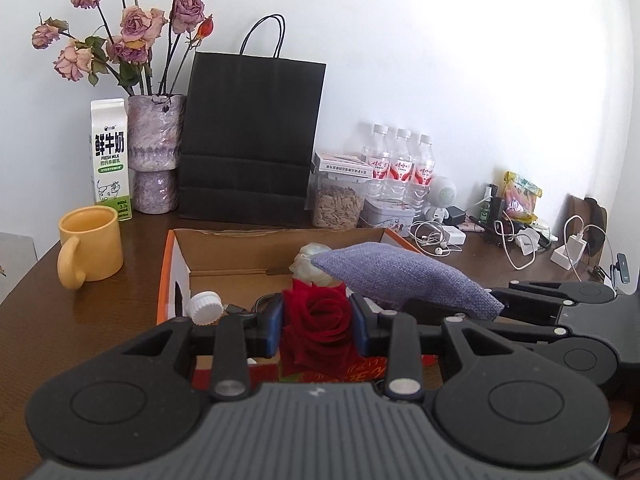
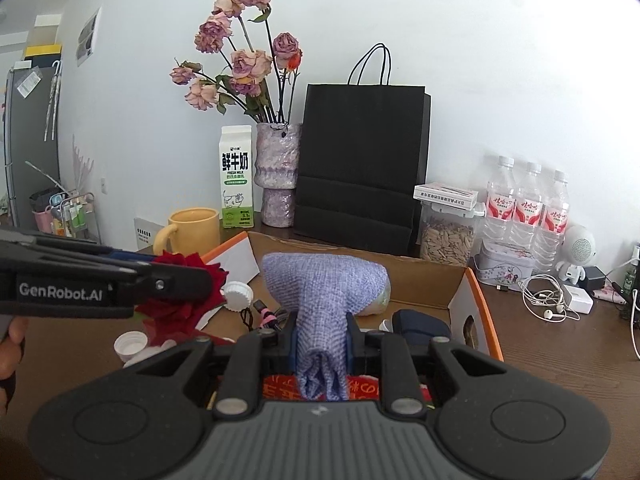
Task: Organize objects
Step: 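Lower the rose and purple pouch into the box and open both grippers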
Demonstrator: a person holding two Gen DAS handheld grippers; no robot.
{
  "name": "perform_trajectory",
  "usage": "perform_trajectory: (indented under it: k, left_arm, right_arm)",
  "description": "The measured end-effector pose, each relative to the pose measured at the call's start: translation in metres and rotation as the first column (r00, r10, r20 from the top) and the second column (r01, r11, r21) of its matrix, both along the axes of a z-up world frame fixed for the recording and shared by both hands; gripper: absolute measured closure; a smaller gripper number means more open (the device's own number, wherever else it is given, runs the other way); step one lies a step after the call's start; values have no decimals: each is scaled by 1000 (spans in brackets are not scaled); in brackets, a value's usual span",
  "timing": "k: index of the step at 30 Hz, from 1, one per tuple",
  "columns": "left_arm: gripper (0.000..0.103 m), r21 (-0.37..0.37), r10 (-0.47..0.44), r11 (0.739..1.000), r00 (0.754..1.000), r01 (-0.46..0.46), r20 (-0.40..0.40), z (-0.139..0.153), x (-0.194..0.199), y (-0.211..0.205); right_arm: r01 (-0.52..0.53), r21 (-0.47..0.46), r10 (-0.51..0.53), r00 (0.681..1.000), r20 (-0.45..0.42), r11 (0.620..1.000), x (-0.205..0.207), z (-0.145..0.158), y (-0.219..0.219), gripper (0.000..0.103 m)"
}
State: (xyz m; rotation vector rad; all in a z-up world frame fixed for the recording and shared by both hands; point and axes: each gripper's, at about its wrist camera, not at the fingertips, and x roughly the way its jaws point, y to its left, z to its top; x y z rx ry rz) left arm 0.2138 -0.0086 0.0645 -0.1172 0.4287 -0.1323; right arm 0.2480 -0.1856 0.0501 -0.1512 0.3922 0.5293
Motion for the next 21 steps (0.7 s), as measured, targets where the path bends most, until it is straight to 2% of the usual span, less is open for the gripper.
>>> perform_trajectory:
  k: [11,21]
  left_arm:
    - [68,8,20,1000,1000,-20,-3,-4,56,3]
    - [68,15,46,999,997,-45,-62,-23,93,19]
  right_arm:
    - [-8,-16,8,1000,-19,1000,57,-9,13,84]
    - [29,-2,-29,995,-98,1000,95,-32,-4,84]
